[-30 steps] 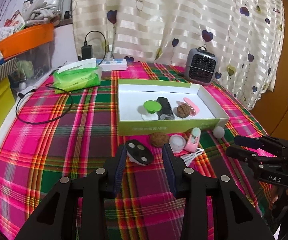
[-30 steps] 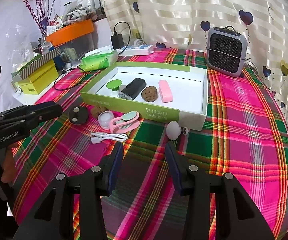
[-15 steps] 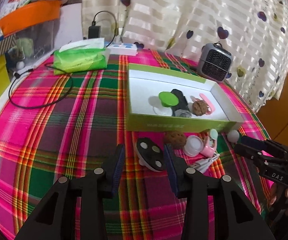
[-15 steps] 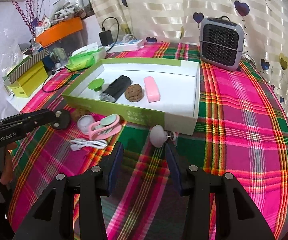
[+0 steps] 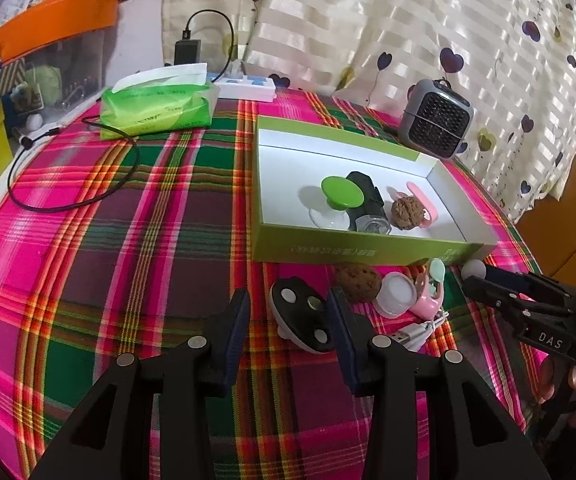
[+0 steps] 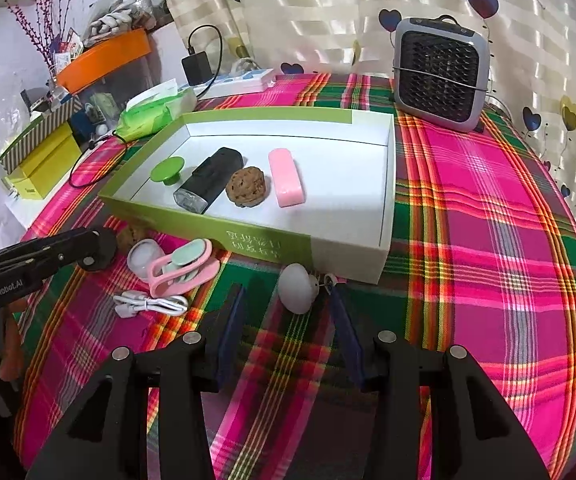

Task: Organize objects
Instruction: 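Grasp the black oval device with the left tool while the right tool approaches the white egg-shaped object, then close the right tool on the white egg-shaped object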

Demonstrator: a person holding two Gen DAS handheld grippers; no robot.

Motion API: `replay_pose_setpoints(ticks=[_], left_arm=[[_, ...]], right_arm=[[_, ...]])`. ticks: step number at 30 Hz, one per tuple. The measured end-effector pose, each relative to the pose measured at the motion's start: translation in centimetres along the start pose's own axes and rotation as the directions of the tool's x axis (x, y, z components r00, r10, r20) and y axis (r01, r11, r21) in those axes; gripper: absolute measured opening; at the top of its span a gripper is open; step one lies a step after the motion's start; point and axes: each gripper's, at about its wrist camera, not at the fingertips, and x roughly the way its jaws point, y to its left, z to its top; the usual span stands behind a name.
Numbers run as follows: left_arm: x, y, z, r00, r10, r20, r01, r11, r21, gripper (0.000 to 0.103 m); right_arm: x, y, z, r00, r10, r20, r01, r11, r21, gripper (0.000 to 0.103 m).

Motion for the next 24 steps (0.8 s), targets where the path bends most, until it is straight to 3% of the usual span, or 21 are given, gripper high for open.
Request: replay_pose_setpoints(ticks=[14, 18, 20, 21, 24], left_arm=[[1.02, -0.27, 0.24, 1.0, -0.014, -0.016, 0.014, 1.0, 0.003, 0.037], [0.91, -0.39, 0.17, 1.0, -0.022, -0.015, 0.023, 1.0, 0.005, 0.025], [0.82, -0.42, 0.14, 1.0, -0.024, -0.014, 0.024, 1.0, 0.004, 0.025], [0.82, -0.41, 0.13, 1.0, -0.024, -0.014, 0.024, 1.0, 0.005, 0.025], [0.79, -0.42, 0.14, 1.0, -0.022, -0.014, 0.022, 1.0, 0.007, 0.025]], right_arm=[[0.74, -0.81, 0.64, 1.0, -0.016, -0.01, 0.016, 1.0, 0.018, 0.045], [0.82, -0.84, 0.66, 1.0, -0.017, -0.01, 0.017, 1.0, 0.018, 0.045], [0.8, -0.87, 0.66, 1.0, -0.022, -0.009, 0.022, 1.0, 0.022, 0.041], [0.8, -0.9, 0.66, 1.0, -0.023, -0.009, 0.023, 0.999, 0.023, 0.032], [0.85, -0.84, 0.65, 1.0, -0.025, -0.01, 0.025, 1.0, 0.017, 0.032]])
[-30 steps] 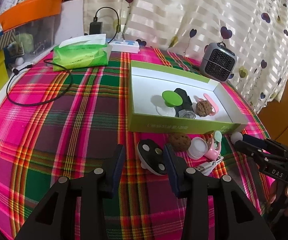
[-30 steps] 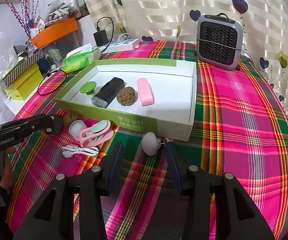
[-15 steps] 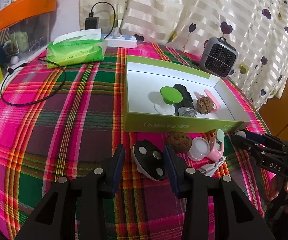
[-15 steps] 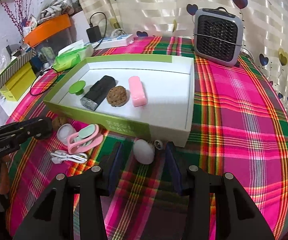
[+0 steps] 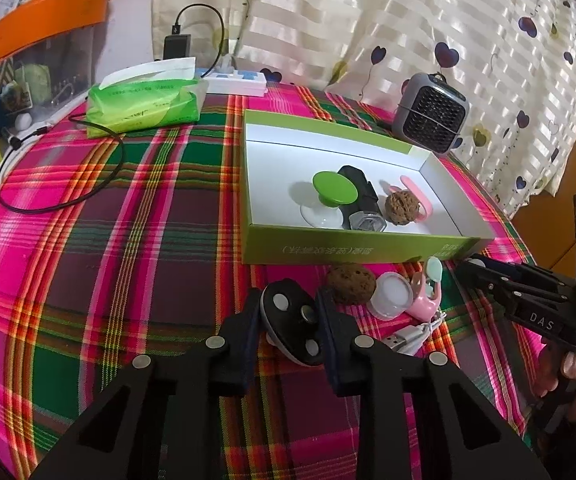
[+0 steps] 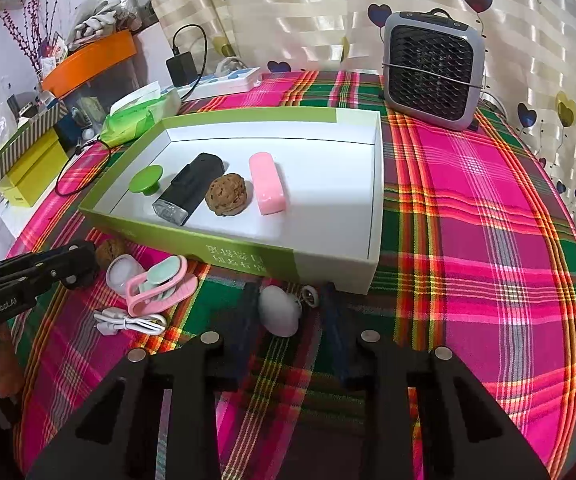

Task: Organize objects
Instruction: 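Close the right tool on the white egg-shaped object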

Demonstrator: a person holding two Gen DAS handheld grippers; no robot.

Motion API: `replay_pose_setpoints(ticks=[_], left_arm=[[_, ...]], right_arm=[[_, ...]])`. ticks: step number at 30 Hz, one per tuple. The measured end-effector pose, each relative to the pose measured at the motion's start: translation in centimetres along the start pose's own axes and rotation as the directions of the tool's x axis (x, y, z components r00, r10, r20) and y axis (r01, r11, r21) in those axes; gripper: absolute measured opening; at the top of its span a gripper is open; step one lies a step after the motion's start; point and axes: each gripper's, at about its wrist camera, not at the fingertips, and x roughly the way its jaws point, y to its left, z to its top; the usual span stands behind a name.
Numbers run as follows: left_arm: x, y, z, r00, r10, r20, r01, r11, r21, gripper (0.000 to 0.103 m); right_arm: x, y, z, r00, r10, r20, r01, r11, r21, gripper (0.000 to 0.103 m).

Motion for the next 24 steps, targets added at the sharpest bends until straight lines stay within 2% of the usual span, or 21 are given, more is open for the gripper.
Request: replay_pose_setpoints(ticks=[10, 24], left_arm=[[-0.8, -0.2, -0.2, 1.0, 0.018, 0.026, -0.019, 1.0, 0.019, 0.024], [-2.3, -1.9, -0.5, 0.998, 0.025, 0.056, -0.028, 0.998, 0.059, 0.024]], right_arm=[[-0.6, 0.8, -0.7, 1.0, 0.024, 0.002, -0.024, 1.0, -0.011, 0.032], [-3.2, 2.8, -1.8, 0.997, 0.059, 0.056, -0.057, 0.998, -0.042, 0.032]])
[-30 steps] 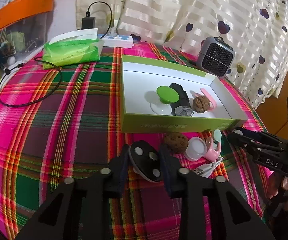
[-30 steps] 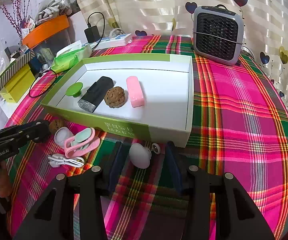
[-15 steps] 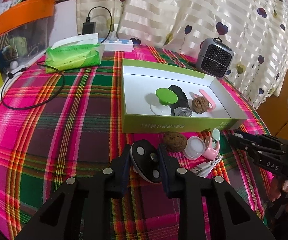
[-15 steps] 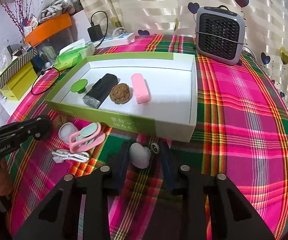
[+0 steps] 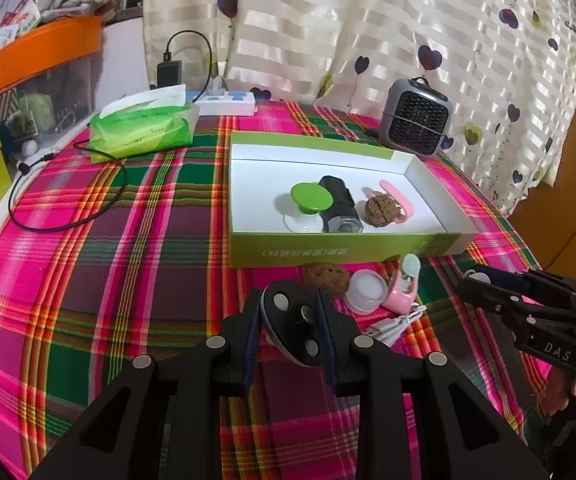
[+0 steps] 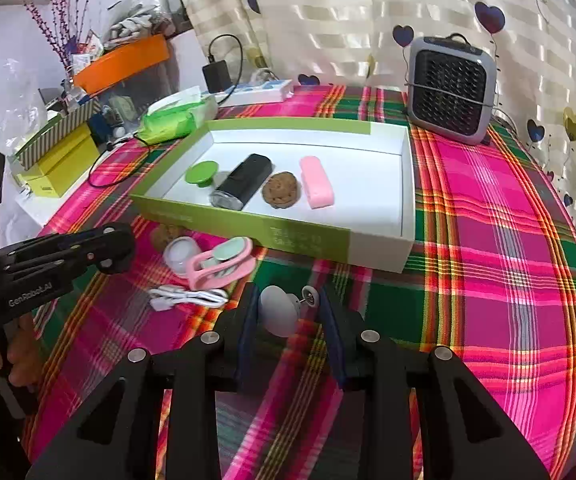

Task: Organize objects
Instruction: 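Close the right tool on the white egg-shaped object, then carry the black oval device and white egg object with both tools into the box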

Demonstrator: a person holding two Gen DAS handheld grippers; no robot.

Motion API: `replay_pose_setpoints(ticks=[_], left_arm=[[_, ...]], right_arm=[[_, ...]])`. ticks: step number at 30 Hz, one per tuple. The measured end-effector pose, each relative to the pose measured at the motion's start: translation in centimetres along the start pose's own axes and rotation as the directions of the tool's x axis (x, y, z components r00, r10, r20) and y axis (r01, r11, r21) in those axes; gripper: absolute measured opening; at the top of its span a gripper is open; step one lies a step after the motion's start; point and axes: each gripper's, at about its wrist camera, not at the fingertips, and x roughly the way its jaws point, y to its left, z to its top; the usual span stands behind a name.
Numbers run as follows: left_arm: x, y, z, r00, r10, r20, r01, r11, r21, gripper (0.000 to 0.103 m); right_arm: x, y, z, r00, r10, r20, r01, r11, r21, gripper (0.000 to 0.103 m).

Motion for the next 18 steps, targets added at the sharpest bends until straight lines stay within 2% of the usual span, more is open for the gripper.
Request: replay_pose_setpoints(ticks=[18], left_arm=[[-2.7, -3.5, 0.6, 0.999, -0.017, 0.051, 0.014, 0.998, 0.06, 0.024]], right_arm=[[-3.4, 2.2, 0.0, 0.997, 0.024, 0.074, -0.02, 0.999, -0.049, 0.032]])
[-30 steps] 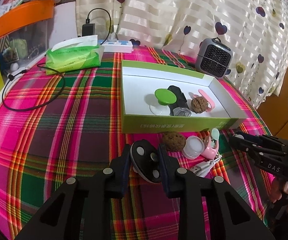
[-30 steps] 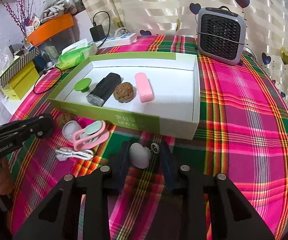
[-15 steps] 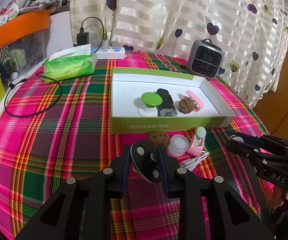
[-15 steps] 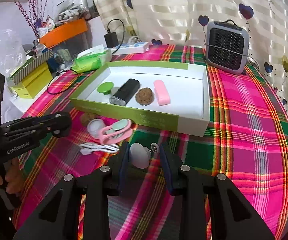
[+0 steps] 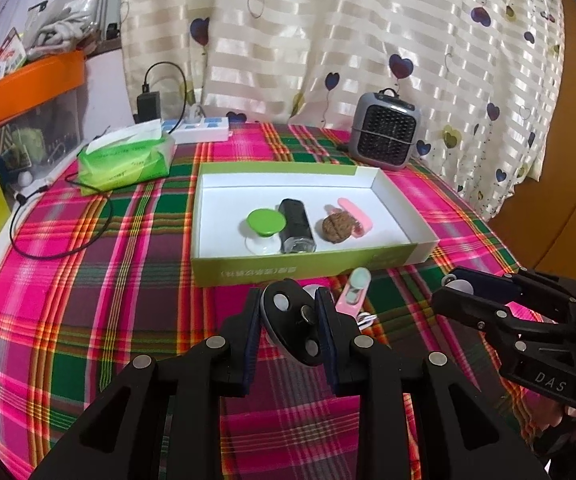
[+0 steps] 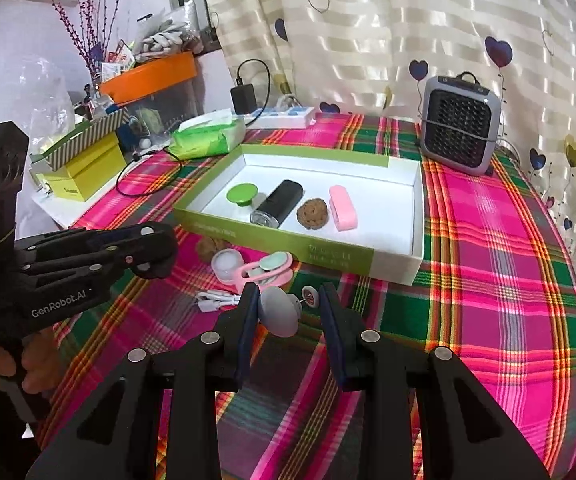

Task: Organize objects
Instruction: 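Carry the black oval device and white egg object with both tools into the box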

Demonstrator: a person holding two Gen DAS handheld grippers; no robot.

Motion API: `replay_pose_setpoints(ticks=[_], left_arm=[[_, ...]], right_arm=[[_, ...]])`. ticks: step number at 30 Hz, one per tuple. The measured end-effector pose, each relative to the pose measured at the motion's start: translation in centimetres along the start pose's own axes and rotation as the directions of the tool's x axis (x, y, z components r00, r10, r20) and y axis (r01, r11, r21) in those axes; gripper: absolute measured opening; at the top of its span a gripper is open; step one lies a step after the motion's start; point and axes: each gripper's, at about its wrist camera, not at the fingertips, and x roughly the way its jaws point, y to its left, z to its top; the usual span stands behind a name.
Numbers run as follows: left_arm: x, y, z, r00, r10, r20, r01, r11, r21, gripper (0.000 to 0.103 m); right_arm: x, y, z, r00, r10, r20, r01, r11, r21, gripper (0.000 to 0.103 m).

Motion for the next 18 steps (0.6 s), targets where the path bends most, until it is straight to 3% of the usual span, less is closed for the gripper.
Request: replay_pose_setpoints(ticks=[18], left_arm=[[-0.2, -1.6, 1.6, 1.0, -0.016, 0.023, 0.015, 0.999, 0.043, 0.024]], right_arm=[[-0.3, 0.6, 1.2, 1.0, 0.002, 0.022, -0.002, 1.0, -0.027, 0.032]])
